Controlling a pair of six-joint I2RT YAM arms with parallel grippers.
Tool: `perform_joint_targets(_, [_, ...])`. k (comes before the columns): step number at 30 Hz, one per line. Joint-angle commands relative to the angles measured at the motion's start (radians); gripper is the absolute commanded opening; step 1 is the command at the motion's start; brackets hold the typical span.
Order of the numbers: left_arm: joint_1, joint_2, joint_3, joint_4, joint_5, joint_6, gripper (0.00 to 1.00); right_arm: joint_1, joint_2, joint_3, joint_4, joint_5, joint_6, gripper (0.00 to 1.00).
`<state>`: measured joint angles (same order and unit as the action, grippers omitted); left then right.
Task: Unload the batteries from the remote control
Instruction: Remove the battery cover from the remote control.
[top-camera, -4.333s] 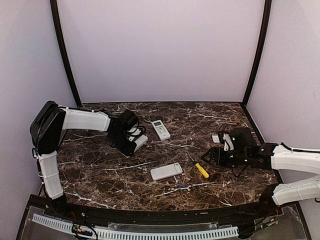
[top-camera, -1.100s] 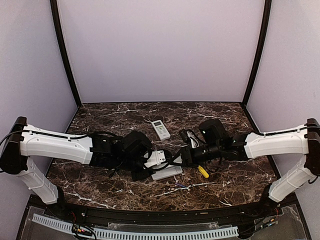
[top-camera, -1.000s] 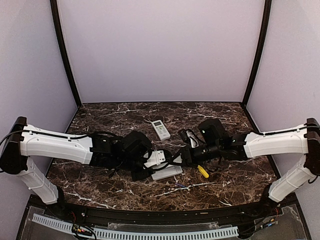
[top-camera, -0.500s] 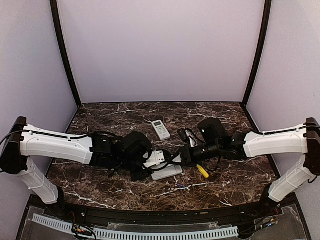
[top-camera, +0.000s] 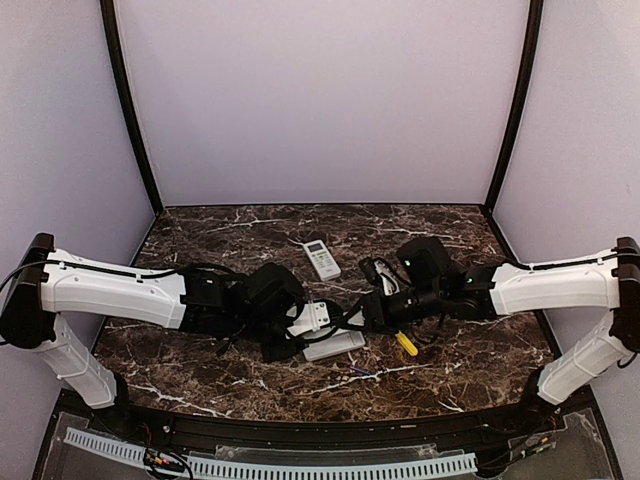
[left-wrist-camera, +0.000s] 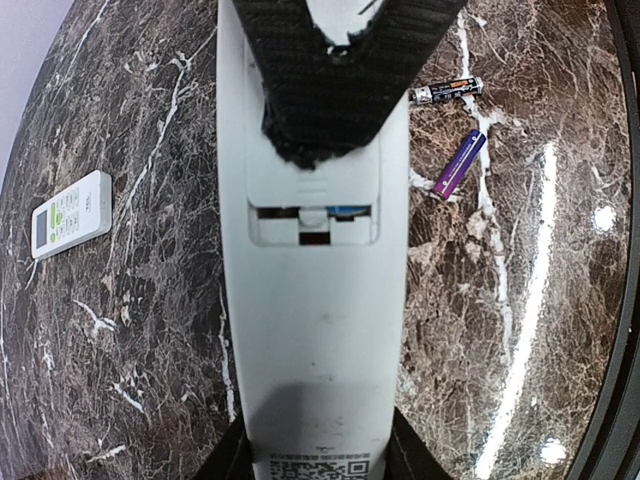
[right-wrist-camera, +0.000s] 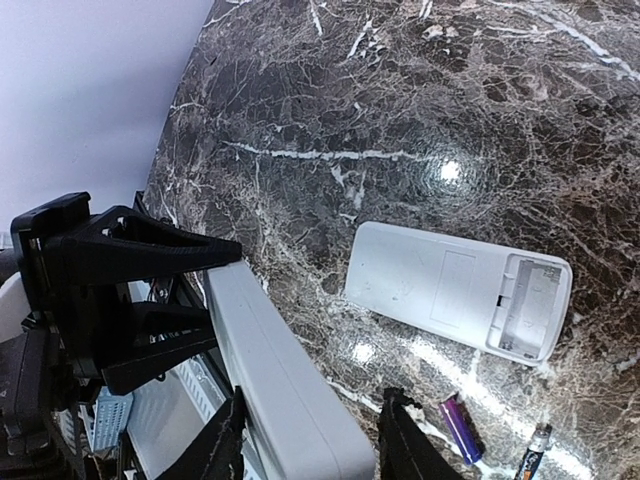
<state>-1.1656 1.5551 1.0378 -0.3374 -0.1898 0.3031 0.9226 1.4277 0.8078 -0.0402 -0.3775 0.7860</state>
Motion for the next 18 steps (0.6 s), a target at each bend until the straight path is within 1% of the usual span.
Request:
perform_joint_targets(1, [-0.008,-0.01,-0.005,0.004,0.001,0.005,0.22,-0.007,-0.041,0.004,-0.039,0.055,-0.008,0.43])
perform_joint_targets(9, [-0.008,-0.008,-0.004,0.002,0.003,0.004,0.22,-0.026,-0.087,-0.017,-0.062,0.072,-0.011,0.43])
perform_joint_targets(16, [-0.008,-0.001,-0.003,0.0,0.002,0.004,0.22,-0.037,-0.117,-0.03,-0.08,0.083,-0.012,0.35])
perform_joint_targets(18, [-0.008,0.0,-0.001,0.0,0.001,0.004,0.22,-0.04,-0.125,-0.033,-0.084,0.083,-0.013,0.34])
